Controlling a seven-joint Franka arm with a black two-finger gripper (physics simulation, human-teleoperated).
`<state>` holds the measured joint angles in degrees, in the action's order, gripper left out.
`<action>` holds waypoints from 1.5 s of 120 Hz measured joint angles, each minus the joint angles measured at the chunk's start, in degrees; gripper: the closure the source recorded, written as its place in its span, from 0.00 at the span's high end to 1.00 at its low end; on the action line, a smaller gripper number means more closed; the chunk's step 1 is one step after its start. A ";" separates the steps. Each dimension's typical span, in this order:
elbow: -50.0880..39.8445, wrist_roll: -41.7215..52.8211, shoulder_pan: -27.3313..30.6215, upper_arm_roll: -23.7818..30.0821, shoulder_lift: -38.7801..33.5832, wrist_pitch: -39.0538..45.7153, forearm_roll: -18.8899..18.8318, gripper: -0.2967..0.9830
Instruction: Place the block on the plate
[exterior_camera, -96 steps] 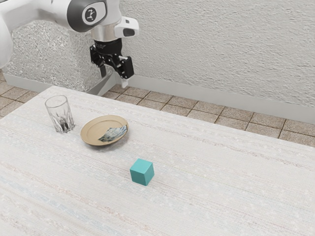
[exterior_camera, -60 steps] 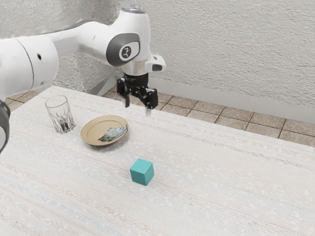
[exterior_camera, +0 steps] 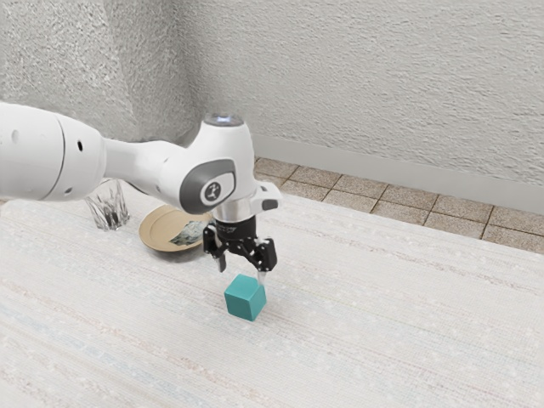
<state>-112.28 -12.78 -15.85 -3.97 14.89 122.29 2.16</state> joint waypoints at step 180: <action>-4.54 8.28 0.98 -0.22 5.70 14.33 2.14 0.56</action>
<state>-116.81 -4.49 -14.87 -4.19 20.59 136.62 4.30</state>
